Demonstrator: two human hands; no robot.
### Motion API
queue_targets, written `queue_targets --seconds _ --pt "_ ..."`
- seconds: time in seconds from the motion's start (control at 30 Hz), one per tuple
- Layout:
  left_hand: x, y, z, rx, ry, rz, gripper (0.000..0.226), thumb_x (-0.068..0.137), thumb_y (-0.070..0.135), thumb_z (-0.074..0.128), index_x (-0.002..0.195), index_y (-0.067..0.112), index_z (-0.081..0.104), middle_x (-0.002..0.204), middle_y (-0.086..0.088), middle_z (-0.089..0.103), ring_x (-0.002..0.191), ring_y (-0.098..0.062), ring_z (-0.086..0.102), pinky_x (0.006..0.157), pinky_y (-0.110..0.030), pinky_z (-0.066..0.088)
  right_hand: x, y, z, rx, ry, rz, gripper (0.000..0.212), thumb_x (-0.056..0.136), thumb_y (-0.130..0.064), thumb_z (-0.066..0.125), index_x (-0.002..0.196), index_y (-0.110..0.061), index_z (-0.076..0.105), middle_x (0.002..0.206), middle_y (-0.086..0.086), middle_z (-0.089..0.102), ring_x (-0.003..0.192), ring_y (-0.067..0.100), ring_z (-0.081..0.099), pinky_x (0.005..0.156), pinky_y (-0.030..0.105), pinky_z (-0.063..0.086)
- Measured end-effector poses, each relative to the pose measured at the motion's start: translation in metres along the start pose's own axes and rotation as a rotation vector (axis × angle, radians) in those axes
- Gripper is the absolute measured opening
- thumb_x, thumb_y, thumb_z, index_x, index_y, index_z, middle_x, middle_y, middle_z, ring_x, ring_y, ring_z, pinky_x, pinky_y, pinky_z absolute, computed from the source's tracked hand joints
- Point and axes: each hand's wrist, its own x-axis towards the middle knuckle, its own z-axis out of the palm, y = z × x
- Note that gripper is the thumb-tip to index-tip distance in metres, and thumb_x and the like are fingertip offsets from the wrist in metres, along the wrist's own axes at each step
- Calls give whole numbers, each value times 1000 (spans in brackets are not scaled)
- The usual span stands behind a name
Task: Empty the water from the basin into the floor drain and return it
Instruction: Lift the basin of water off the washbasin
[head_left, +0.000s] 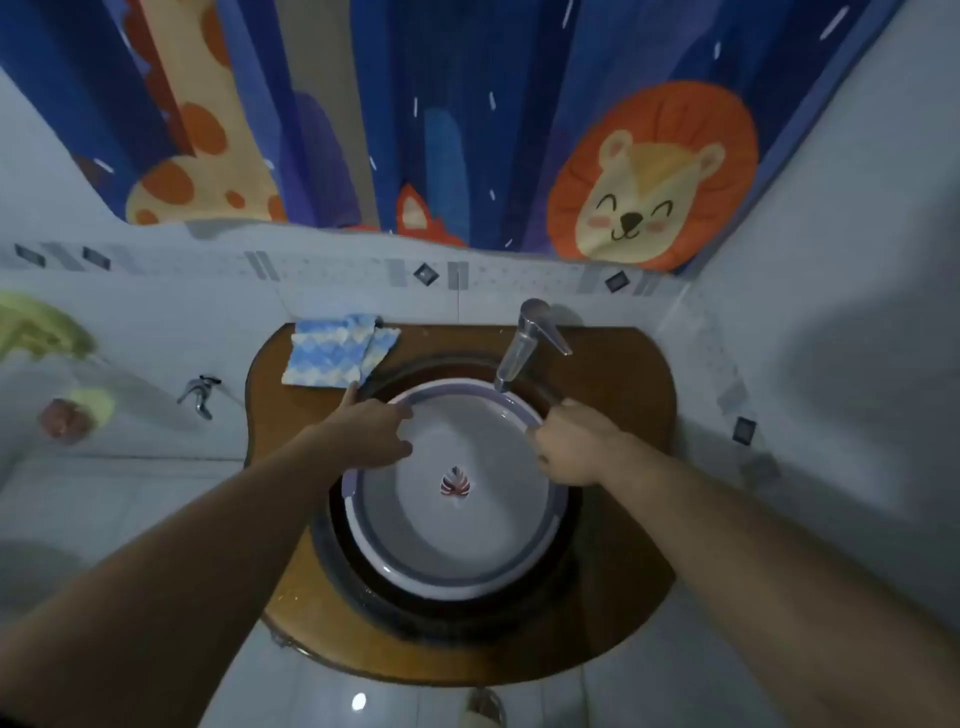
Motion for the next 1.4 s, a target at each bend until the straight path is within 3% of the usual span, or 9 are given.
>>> queue_targets --seconds 0.07,0.13,0.23,0.37,0.53,0.63,0.73,1.0,1.4 --pt "0 -7 11 -100 11 4 66 94 40 59 153 21 36 160 -2 31 139 -25 42 118 -39 24 8 -2 13 -78 -1 27 23 96 -30 48 108 -17 61 86 3 59 80 23 53 96 40 39" --pt "0 -15 30 -178 2 -38 72 94 32 61 157 19 27 163 -6 18 136 -30 45 107 -39 41 16 -4 31 -53 -60 98 25 95 -24 51 116 -15 60 109 7 58 92 26 55 93 41 40" --pt "7 -24 52 -186 -17 -191 59 95 26 55 148 13 31 147 -16 38 126 -36 51 95 -45 47 31 -7 52 186 -156 304 45 95 -21 52 137 -10 42 137 14 40 109 31 55 81 38 48" --pt "17 -32 69 -261 -47 -371 52 96 22 53 141 3 32 135 -22 50 118 -39 56 80 -42 46 47 -12 74 672 -203 646 67 94 -12 58 150 -3 22 134 19 54 111 35 61 79 37 56" --pt "29 -33 80 -395 -112 -491 59 102 18 48 151 -2 22 136 -24 52 115 -37 60 70 -35 47 51 -14 82 1030 -268 786 74 99 -1 45 157 -17 1 149 19 36 120 42 52 81 49 59" --pt "31 -35 79 -495 -104 -539 46 99 18 53 140 1 40 118 -20 59 97 -34 66 59 -34 50 51 -7 84 1078 -260 787 76 96 3 52 155 -23 13 147 16 37 114 41 55 67 48 62" --pt "25 -37 73 -551 -87 -543 36 96 22 62 124 3 50 94 -13 59 77 -26 62 49 -31 47 46 -5 84 1080 -278 754 76 91 8 57 152 -23 23 145 14 39 116 40 54 67 48 62" --pt "-16 -42 51 -576 57 -519 24 96 24 55 113 7 59 102 -18 66 83 -33 68 51 -34 53 23 -10 61 1157 -268 695 63 85 13 53 136 -20 41 134 14 47 105 37 61 65 52 62" --pt "-100 -62 11 -625 55 -568 14 94 10 59 108 10 57 91 -14 64 76 -29 70 50 -32 59 -9 -52 -2 1171 -224 562 51 87 4 56 130 -19 43 132 13 49 110 37 60 70 52 61"
